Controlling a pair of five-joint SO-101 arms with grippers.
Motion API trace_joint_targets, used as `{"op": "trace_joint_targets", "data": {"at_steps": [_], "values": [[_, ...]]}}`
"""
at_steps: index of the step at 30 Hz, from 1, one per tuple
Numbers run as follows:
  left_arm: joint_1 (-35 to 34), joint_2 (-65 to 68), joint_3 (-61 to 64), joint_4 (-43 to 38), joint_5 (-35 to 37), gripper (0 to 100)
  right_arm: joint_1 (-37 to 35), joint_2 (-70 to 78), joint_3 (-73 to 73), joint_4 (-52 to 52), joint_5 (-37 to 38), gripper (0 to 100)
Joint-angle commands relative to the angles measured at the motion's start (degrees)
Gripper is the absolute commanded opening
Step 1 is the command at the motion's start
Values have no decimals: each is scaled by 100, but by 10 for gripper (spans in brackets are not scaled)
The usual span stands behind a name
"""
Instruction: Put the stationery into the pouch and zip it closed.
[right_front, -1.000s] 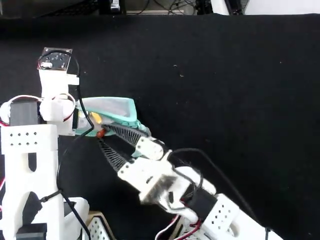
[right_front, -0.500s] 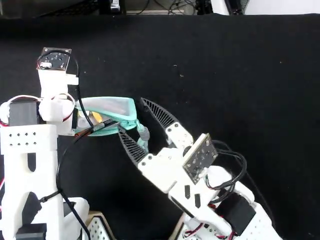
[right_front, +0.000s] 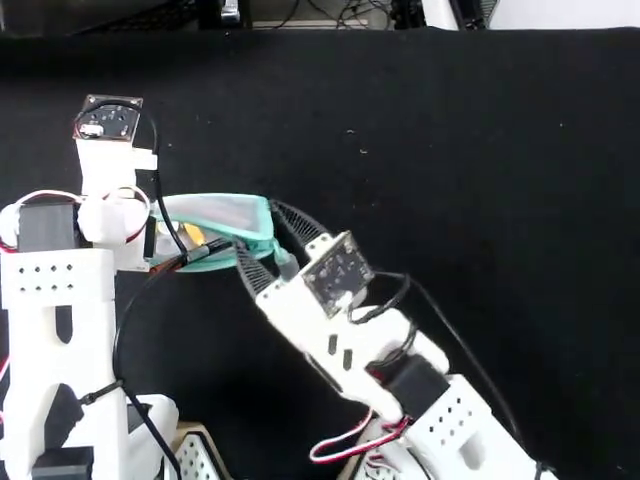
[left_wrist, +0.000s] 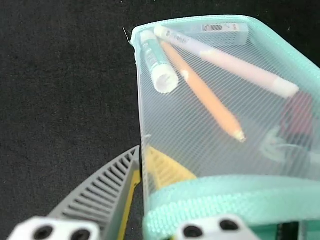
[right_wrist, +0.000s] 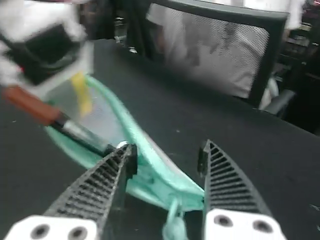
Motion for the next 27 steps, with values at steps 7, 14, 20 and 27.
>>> {"op": "trace_joint_targets", "data": {"at_steps": [7, 14, 20, 27], "values": [[-31, 79, 277, -273, 62, 30, 176, 66, -13, 1266, 580, 201], [-31, 79, 277, -308, 290, 30, 105, 84, 620, -202, 1670, 198], [-22, 79, 277, -308, 290, 30, 53, 84, 602, -26, 1996, 197], [-22, 79, 277, -308, 264, 30, -712, 92, -189, 1178, 2127, 66]]}}
